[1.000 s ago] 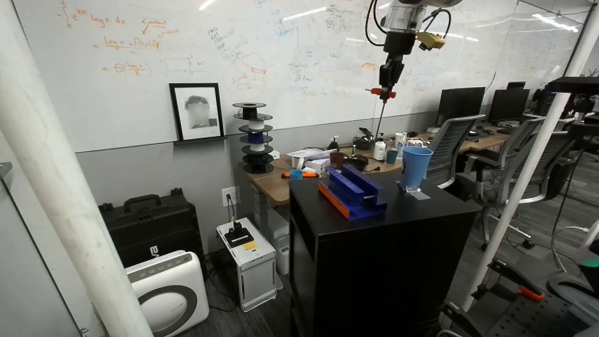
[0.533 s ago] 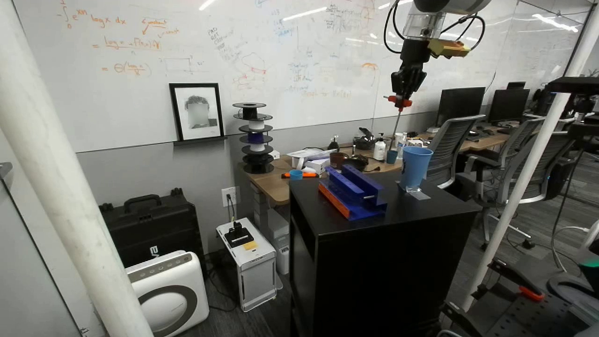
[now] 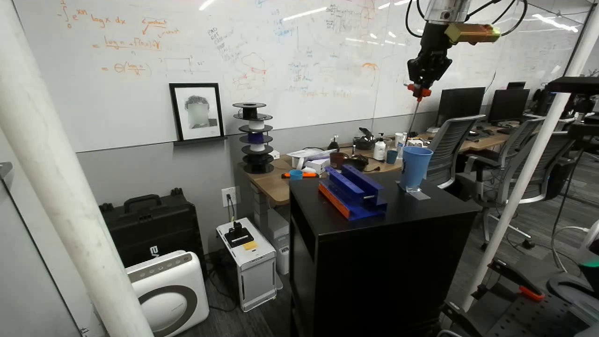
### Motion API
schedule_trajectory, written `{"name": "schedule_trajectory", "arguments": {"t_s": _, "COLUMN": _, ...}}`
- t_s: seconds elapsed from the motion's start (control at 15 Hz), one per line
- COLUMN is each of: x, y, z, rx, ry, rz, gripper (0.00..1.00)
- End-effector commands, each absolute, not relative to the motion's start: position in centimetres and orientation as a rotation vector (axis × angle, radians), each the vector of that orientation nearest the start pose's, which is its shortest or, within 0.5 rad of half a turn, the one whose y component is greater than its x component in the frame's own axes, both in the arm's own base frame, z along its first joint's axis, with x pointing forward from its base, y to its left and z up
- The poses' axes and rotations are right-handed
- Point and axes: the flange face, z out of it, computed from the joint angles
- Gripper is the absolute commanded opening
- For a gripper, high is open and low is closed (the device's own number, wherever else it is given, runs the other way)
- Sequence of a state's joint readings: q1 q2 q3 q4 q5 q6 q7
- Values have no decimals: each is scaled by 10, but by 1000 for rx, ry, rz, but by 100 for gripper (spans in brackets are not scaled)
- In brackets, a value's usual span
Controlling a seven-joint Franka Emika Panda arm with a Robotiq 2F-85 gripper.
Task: Put the orange object inside the blue cup
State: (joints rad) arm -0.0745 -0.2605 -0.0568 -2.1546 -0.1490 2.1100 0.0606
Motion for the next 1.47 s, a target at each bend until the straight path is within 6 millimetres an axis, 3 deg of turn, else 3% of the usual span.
{"name": "schedule_trajectory", "arguments": {"t_s": 0.0, "x": 466, "y": -80, "z": 542, "rx": -3263, "ry": 359, "rz": -388, "gripper": 11}}
{"name": "schedule_trajectory", "arguments": {"t_s": 0.33, "x": 455, "y": -108, "z": 522, "rx": -3228, "ry": 526, "rz": -322, "gripper": 11}}
{"name": "schedule_trajectory", "arguments": {"t_s": 0.67, "x": 461, "y": -137, "z": 487, "rx": -3191, "ry": 557, "rz": -340, "gripper": 11}}
{"name": "schedule_trajectory", "arguments": {"t_s": 0.87, "x": 468, "y": -141, "z": 474, "rx": -3164, "ry": 551, "rz": -389, "gripper": 13}}
{"name": "schedule_trajectory", "arguments": {"t_s": 0.93, "x": 471, "y": -140, "z": 473, "rx": -3151, "ry": 546, "rz": -399, "gripper": 46}}
{"name": "schedule_trajectory", "arguments": {"t_s": 1.0, "x": 472, "y": -139, "z": 471, "rx": -3138, "ry": 539, "rz": -405, "gripper": 47}}
{"name": "schedule_trajectory", "arguments": {"t_s": 1.13, "x": 473, "y": -130, "z": 479, "rx": -3087, "ry": 498, "rz": -432, "gripper": 61}}
{"name": "schedule_trajectory", "arguments": {"t_s": 1.4, "x": 462, "y": -97, "z": 517, "rx": -2988, "ry": 365, "rz": -565, "gripper": 92}}
